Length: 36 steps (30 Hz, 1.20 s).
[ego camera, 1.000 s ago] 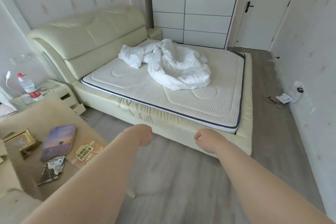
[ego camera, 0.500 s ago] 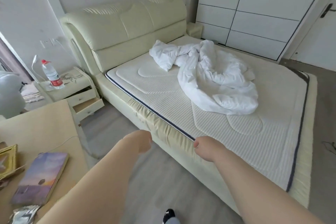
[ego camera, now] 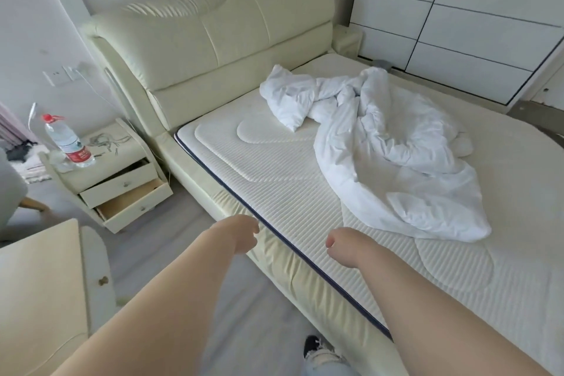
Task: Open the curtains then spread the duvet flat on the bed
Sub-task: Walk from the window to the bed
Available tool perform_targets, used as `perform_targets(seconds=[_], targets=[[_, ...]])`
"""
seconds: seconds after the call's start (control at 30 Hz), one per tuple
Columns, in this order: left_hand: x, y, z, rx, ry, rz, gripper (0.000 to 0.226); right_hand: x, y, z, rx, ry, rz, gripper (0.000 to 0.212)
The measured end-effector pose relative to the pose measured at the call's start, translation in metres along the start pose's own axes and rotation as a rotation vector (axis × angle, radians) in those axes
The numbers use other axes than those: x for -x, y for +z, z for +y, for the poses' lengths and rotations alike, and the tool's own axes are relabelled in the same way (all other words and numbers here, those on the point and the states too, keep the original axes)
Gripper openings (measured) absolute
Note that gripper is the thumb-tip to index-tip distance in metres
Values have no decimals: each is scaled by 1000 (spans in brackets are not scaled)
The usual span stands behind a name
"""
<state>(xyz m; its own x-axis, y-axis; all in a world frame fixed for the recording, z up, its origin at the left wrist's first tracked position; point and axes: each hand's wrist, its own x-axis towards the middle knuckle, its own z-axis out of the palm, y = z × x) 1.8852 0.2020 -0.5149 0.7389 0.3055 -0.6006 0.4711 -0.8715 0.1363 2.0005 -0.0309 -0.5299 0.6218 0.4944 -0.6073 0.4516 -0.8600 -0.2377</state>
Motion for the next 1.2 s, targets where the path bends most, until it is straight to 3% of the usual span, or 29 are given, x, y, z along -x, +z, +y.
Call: perform_targets(seconds=[0.07, 0.17, 0.27, 0.43, 0.63, 0.73, 0.83, 0.97, 1.1, 1.2], targets=[[-32, -21, -3, -26, -6, -13, 46, -37, -25, -4, -13, -19, 6, 32], [-80, -53, -7, -55, -36, -11, 46, -98, -59, -5, -4, -38, 15, 19], [-128, -92, -13, -67, -66, -24, 47, -156, -97, -11, -40, -23, 28, 28], [-211, -155, -20, -69, -44, -32, 47, -247, -141, -22, -89, 3, 9, 15], [-309, -198, -26, -133, 55, -121, 46, -318, -162, -37, -117, 31, -78, 35], [-366, -210, -27, -175, 150, -158, 44, -347, -173, -25, -198, 120, -32, 37], [-418, -224, -25, -186, 263, -225, 43, -364, -174, -9, -328, 326, 13, 35], [-482, -250, -37, -174, 338, -278, 43, -395, -171, -8, -386, 544, 1, 18], [-538, -275, -51, -259, 310, -262, 44, -436, -174, -27, -408, 550, -22, 42], [-574, -281, -40, -326, 312, -277, 46, -467, -177, -22, -436, 566, -49, 48]])
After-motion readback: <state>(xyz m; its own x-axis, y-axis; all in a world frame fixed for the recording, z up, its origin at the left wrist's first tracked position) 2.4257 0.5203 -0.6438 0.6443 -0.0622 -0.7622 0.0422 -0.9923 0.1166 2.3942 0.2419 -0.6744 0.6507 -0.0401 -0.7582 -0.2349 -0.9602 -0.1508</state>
